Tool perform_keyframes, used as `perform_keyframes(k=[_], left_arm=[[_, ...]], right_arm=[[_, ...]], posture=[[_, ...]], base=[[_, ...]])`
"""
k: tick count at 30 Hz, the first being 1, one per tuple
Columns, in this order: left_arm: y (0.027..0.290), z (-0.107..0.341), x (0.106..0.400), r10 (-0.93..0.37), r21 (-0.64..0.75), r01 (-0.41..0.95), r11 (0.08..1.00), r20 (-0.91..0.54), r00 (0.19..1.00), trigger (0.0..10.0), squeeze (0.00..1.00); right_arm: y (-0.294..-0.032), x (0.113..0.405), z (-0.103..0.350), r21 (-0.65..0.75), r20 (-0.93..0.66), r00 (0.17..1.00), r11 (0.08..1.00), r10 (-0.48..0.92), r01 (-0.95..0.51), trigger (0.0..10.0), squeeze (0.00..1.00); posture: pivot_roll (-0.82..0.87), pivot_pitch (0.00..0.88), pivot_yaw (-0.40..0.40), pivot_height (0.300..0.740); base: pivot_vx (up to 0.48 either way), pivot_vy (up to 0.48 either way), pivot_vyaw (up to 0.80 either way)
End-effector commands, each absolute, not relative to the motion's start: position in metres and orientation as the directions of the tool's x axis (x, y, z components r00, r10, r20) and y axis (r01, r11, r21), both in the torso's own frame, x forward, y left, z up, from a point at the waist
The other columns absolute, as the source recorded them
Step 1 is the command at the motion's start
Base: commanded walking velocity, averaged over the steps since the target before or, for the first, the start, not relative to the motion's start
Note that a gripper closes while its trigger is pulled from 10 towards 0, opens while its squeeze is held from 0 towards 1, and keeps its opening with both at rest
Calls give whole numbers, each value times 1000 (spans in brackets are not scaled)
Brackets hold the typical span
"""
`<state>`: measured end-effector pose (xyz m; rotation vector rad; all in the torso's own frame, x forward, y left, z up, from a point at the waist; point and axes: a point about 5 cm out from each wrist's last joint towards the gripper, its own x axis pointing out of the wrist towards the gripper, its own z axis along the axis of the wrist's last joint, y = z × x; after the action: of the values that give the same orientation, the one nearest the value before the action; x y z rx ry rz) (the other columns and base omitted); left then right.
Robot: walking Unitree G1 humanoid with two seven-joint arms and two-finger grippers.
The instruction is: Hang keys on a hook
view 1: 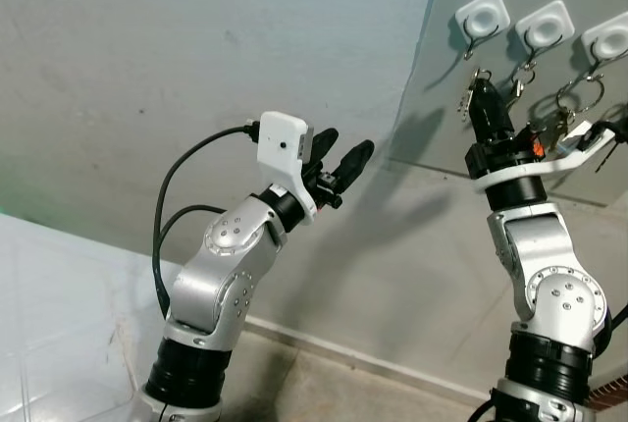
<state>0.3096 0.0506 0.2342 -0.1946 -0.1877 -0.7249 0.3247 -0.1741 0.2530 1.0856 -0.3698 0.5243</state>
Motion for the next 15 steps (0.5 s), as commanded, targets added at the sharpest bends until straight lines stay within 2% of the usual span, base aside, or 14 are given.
perform_keyframes(k=[1, 4, 15], left_arm=[[50, 241, 307, -639, -95, 676, 730, 253, 726, 10000, 0], [50, 240, 307, -637, -97, 674, 732, 253, 728, 10000, 0], [51, 240, 307, -633, -99, 671, 735, 253, 732, 10000, 0]], right_arm=[[-168, 326, 264, 699, 517, 814, 417, 264, -580, 10000, 0], [-168, 331, 267, 683, 472, 841, 494, 262, -538, 10000, 0], [-174, 337, 282, 642, 507, 830, 540, 234, -545, 10000, 0]], posture=[[-14, 96, -7, 740], [-14, 98, -8, 740], [-16, 101, -11, 740]], base=[[0, 0, 0], [0, 0, 0], [0, 0, 0]])
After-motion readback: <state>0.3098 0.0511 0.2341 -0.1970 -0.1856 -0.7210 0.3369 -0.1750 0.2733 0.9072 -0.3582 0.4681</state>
